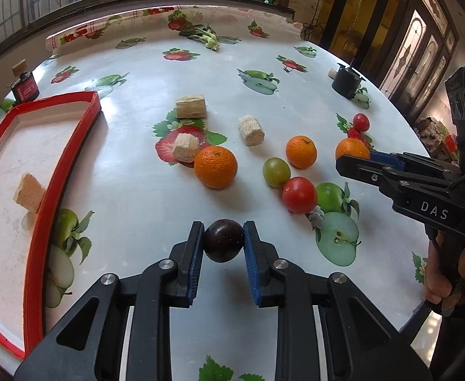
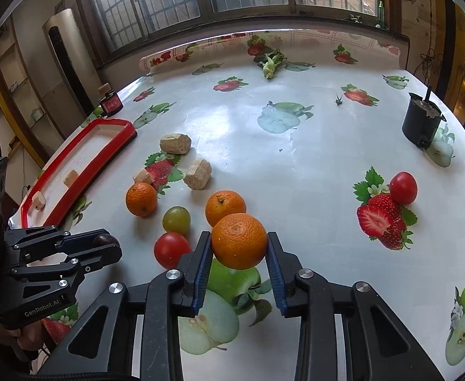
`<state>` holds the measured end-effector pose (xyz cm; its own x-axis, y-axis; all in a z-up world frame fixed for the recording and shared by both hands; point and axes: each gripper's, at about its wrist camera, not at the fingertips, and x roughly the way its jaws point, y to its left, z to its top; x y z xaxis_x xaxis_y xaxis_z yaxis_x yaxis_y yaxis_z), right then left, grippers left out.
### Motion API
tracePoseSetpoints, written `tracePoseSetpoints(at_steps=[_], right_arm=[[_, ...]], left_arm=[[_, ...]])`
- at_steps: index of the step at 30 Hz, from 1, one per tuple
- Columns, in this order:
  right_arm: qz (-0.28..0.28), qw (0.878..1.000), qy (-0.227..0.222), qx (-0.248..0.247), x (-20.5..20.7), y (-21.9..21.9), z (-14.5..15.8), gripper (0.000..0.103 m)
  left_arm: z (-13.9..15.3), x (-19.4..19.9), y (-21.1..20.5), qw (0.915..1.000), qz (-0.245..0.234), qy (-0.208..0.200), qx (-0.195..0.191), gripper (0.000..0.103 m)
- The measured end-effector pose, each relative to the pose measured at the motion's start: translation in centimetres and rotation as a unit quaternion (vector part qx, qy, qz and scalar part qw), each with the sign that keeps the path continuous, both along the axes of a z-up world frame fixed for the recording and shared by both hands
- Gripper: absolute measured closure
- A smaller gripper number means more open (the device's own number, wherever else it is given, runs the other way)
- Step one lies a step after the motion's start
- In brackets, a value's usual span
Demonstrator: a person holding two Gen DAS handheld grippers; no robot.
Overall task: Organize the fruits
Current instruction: 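Carry the plum and orange into the red tray and release both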
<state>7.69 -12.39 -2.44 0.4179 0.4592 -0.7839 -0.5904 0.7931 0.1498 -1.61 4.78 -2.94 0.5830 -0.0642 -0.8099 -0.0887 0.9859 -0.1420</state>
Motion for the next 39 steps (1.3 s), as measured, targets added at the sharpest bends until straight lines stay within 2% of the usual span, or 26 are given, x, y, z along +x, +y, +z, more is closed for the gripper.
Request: tracePoseSetpoints(at_steps=[8, 39], right_arm=[[0.037, 0.999, -0.010, 0.011, -2.2, 2.7, 1.6, 0.069], [0.150, 0.988, -0.012, 0.031, -6.6, 13.7, 3.9, 0.069]], left_arm=[[1.2, -2.3, 3.3, 0.9986, 0.050, -0.016, 0.007, 0.081], [3.0, -7.2, 11.5, 0.9874, 0.151, -0.041, 0.026, 0.081]])
